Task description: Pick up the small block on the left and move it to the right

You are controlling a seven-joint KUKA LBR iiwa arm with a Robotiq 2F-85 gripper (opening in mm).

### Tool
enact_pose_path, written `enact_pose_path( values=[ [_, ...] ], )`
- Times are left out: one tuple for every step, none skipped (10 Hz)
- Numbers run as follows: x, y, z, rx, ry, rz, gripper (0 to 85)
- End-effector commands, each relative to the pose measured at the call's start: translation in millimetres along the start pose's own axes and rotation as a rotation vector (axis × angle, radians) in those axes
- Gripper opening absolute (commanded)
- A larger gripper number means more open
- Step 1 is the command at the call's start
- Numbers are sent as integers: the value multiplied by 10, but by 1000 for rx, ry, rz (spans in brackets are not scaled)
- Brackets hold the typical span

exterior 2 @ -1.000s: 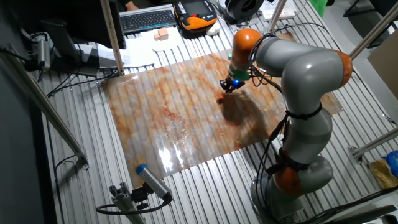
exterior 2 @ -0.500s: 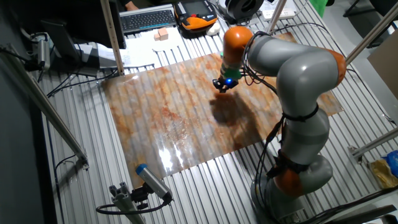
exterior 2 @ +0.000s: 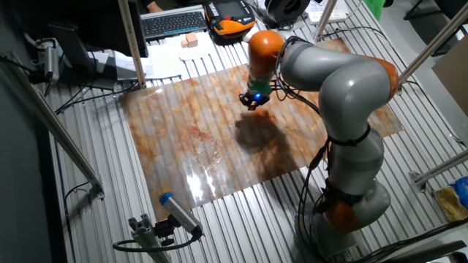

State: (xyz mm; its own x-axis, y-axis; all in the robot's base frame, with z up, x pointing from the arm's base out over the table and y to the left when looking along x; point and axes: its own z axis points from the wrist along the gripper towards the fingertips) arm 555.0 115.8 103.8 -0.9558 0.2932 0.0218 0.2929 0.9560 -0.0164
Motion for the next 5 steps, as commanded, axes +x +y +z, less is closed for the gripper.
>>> enact_pose_path(
  values=[
    [41, 102, -16, 7, 1, 7, 0],
    [84, 186, -26, 12, 0, 12, 0],
    [128, 271, -30, 21, -2, 15, 0],
    [151, 309, -27, 9, 4, 13, 0],
    [167, 339, -11, -7, 10, 8, 0]
  ],
)
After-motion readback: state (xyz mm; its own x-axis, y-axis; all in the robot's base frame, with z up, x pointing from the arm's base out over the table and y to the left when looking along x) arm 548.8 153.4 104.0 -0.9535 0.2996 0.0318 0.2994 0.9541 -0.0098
